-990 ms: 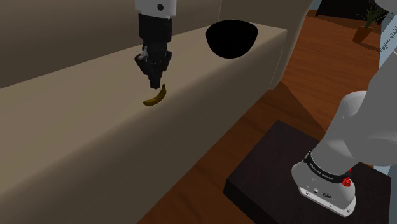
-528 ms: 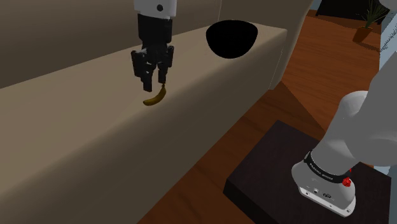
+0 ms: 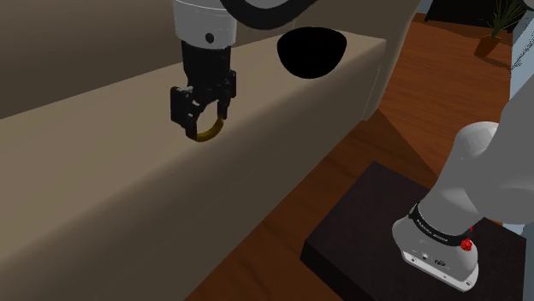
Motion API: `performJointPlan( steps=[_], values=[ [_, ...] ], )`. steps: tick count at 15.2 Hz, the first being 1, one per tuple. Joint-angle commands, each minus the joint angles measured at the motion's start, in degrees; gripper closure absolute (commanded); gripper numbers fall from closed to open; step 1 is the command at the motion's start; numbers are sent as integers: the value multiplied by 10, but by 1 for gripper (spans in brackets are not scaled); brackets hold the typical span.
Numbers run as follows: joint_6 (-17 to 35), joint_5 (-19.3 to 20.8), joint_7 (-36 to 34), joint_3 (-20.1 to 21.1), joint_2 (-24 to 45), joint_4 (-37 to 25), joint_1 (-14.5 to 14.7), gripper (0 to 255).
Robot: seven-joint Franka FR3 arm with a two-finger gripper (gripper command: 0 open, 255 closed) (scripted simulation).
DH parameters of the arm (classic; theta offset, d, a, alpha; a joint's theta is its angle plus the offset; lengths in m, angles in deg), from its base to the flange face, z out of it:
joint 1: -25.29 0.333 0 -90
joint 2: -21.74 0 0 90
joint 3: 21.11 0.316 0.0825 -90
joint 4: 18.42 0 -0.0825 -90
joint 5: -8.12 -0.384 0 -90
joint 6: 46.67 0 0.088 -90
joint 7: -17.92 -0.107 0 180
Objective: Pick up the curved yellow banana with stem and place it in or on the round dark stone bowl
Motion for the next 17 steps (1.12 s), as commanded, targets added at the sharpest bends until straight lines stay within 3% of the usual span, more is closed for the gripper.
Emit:
performJointPlan(
  steps=[1, 9, 10, 17],
  values=[
    [19, 2, -2, 1, 4, 14, 1, 0],
    [18, 2, -2, 1, 4, 14, 1, 0],
    [18, 2, -2, 1, 4, 14, 1, 255],
    [19, 2, -2, 1, 4, 14, 1, 255]
  ],
)
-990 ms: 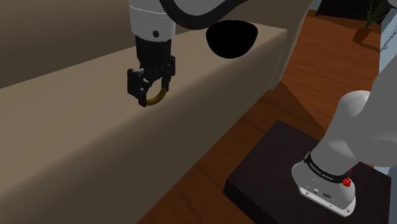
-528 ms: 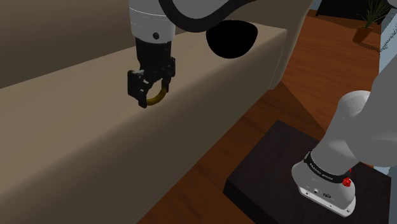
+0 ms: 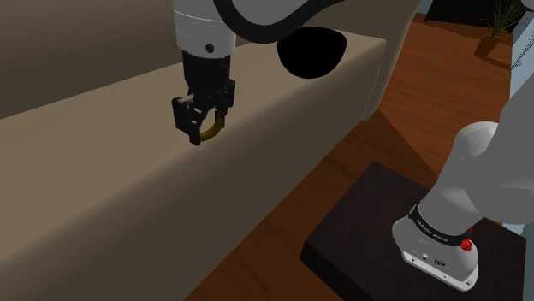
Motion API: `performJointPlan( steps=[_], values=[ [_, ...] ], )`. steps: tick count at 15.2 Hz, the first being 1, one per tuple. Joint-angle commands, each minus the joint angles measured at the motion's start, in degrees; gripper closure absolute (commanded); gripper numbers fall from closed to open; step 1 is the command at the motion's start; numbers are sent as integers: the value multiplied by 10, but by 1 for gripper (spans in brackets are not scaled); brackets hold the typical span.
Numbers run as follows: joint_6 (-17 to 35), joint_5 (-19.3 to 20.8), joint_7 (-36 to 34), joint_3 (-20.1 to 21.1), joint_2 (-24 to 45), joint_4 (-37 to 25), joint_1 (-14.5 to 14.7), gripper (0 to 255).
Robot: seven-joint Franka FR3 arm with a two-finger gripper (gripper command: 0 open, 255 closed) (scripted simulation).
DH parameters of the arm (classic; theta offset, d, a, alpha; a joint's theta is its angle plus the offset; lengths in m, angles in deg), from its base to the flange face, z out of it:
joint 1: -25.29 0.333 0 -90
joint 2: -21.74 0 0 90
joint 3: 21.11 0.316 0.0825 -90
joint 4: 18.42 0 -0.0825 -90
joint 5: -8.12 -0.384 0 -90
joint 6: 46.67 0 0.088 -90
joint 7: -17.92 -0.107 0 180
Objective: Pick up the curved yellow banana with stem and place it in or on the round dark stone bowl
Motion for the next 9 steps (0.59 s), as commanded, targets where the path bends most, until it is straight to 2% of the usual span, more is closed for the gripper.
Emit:
performJointPlan(
  steps=[1, 9],
  values=[
    [0, 0, 0, 0, 0, 0, 0, 255],
    [-54, 1, -2, 0, 0, -54, 0, 255]
  ],
)
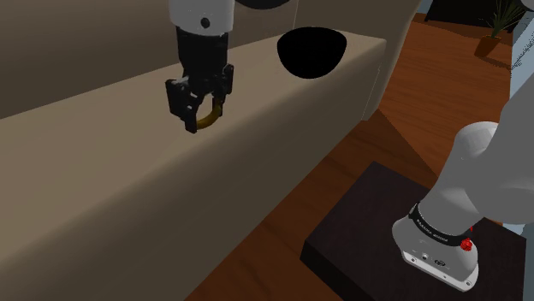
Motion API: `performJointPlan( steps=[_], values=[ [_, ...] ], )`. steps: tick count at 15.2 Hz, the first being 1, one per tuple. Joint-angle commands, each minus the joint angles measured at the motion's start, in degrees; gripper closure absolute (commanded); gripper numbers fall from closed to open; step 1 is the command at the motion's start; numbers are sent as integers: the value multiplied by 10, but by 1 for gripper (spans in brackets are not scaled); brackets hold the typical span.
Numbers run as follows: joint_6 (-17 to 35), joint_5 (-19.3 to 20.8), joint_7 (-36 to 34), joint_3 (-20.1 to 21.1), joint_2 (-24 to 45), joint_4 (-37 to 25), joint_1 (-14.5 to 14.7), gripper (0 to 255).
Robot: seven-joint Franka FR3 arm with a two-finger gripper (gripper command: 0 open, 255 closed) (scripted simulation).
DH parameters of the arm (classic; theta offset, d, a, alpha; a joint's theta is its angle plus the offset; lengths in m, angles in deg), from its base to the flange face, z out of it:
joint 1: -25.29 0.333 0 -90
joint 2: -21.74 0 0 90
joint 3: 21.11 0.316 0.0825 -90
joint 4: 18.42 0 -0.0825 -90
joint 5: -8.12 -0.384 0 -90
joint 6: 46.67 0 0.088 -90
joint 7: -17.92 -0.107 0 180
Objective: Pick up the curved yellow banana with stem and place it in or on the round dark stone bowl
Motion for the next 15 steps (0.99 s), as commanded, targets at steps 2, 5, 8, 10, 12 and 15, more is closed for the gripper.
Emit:
performJointPlan(
  steps=[2, 5, 8, 10, 12, 15],
  values=[
    [-24, 1, 0, 0, 1, -25, 0, 255],
    [-48, 2, -2, 0, 4, -52, 0, 255],
    [-72, 4, -4, 0, 9, -80, 0, 255],
    [-89, 5, -5, 1, 12, -100, 1, 255],
    [-105, 7, -7, 1, 17, -121, 1, 255],
    [-131, 10, -10, 2, 25, -154, 2, 255]
  ],
)
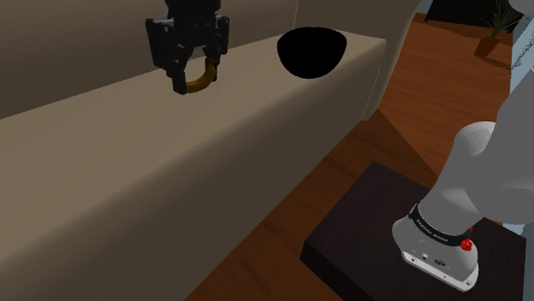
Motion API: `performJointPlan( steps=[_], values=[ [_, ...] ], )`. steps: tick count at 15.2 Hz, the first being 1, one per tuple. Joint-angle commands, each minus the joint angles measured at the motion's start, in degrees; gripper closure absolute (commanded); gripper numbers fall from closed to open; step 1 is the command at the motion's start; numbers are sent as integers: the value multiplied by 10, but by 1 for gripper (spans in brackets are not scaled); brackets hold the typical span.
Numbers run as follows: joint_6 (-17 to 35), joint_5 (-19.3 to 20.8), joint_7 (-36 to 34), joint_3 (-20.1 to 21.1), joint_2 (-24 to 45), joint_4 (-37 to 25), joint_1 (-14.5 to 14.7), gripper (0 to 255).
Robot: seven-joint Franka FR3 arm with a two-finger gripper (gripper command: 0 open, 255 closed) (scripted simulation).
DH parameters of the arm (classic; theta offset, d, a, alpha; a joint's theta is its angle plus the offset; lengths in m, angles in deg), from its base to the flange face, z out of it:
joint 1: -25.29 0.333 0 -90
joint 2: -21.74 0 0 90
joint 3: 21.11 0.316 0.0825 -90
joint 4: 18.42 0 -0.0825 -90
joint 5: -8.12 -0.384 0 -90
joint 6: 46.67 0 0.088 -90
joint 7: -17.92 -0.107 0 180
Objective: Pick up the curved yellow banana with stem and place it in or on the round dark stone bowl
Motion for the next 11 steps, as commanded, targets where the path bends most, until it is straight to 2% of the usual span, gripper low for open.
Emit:
performJointPlan(
  steps=[1, 11],
  values=[
    [-19, 2, -1, 0, 6, -25, 0, 255],
    [-114, 20, -13, 6, 51, -162, 10, 255]
  ],
)
